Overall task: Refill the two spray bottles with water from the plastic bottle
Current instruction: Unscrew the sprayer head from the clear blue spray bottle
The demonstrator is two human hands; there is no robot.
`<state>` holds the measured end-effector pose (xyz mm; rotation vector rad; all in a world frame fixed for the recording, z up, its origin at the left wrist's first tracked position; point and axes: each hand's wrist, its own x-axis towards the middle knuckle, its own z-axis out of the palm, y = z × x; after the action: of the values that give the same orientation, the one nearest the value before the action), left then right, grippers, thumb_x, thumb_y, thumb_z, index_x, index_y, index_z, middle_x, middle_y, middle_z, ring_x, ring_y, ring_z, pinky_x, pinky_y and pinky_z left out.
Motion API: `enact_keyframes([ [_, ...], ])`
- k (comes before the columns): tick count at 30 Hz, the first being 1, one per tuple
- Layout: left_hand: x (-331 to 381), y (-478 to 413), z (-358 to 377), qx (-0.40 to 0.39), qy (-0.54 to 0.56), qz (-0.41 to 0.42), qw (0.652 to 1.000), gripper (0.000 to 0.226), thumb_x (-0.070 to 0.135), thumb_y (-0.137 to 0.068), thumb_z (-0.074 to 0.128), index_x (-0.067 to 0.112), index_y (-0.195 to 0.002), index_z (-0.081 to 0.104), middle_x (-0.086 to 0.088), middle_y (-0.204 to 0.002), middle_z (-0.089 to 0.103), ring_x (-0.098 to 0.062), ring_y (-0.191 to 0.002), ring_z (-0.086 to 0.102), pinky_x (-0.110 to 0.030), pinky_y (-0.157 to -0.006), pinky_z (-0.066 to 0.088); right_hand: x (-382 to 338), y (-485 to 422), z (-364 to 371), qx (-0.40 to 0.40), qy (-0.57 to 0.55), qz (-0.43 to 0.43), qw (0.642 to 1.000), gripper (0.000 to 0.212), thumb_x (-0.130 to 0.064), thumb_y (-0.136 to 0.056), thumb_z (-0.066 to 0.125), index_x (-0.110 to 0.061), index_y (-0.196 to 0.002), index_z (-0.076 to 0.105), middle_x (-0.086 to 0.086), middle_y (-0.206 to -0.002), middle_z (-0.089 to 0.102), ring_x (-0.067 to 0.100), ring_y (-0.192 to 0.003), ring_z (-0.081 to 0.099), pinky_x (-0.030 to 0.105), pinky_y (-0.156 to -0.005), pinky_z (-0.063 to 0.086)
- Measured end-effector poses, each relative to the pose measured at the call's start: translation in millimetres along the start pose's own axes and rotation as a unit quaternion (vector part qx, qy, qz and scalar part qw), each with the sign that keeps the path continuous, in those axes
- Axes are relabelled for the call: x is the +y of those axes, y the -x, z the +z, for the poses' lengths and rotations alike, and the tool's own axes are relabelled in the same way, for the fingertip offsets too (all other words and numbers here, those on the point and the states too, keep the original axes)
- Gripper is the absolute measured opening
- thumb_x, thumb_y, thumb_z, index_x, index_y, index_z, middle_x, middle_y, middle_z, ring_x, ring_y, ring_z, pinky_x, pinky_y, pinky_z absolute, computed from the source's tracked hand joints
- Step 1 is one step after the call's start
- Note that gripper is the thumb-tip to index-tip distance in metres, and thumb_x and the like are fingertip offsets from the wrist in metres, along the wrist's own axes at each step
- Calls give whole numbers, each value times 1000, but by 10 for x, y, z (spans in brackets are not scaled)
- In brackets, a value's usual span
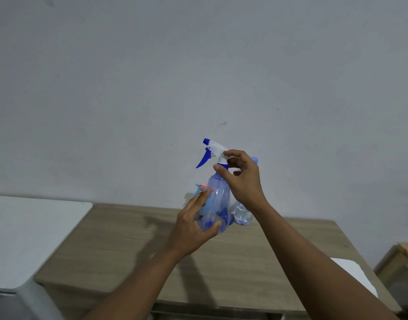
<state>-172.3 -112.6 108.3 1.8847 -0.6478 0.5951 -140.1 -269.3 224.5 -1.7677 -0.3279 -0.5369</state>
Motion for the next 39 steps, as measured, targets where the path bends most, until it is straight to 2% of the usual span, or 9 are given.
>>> enact_keyframes([
  [5,24,-15,-9,11,-1,12,1000,80,51,-82,74,22,-147,37,-2,-147,50,-21,-129,55,-17,-91,53,16,-24,-21,-7,-11,1,1000,34,-8,-88,72,-22,-117,61,-2,-106,69,19,-97,68,47,-88,58],
  [8,39,-28,-5,5,-3,16,1000,80,54,-82,72,18,-145,40,-4,-143,54,-23,-125,58,-11,-91,49,-5,-16,-32,-4,0,-9,1000,37,-16,-87,77,-24,-119,61,-11,-108,68,12,-98,67,38,-86,58],
  [11,42,-30,0,6,1,12,1000,80,55,-82,71,18,-145,40,-7,-141,56,-24,-124,59,-9,-92,48,-5,-26,-28,-4,-9,-5,1000,39,-16,-86,78,-22,-120,61,-13,-108,66,13,-93,67,38,-82,60],
  [17,-31,-10,30,9,5,-8,1000,82,44,-80,78,15,-147,41,-2,-143,54,-22,-125,57,-25,-89,57,82,-31,-24,-5,-4,1,1000,36,-14,-88,76,-21,-119,61,-12,-110,67,17,-96,69,47,-85,59],
  [20,-89,52,44,11,16,-24,1000,81,34,-79,81,26,-147,39,5,-145,48,-19,-129,52,-24,-90,55,74,-97,-53,36,-32,-9,999,32,-13,-88,76,-19,-117,63,-11,-108,68,18,-94,69,46,-85,59],
  [26,-308,251,69,8,8,-54,998,82,14,-77,80,34,-143,36,-1,-142,44,-17,-129,49,-16,-98,44,-110,-477,-286,171,-96,-50,979,30,-4,-87,73,-18,-110,61,-4,-105,66,7,-84,63,24,-73,52],
  [30,-593,436,82,7,-8,-88,996,78,19,-76,78,21,-141,35,-5,-141,42,-20,-129,50,-29,-102,46,-71,-667,-547,221,-73,-61,971,28,-5,-88,71,-15,-111,59,0,-107,64,1,-82,62,14,-70,50],
  [35,-947,657,191,3,-9,-156,988,76,29,-76,75,16,-140,35,-1,-140,41,-13,-126,50,-17,-99,43,740,-425,-595,118,26,35,992,29,-5,-87,73,-15,-111,62,0,-109,67,2,-80,63,15,-71,51],
  [39,-1198,800,329,-15,-28,-176,984,72,31,-79,71,5,-137,38,-3,-140,40,1,-129,45,-9,-101,37,1610,108,-446,16,89,151,984,27,-1,-85,74,-15,-106,64,0,-96,69,14,-78,64,19,-69,53],
])
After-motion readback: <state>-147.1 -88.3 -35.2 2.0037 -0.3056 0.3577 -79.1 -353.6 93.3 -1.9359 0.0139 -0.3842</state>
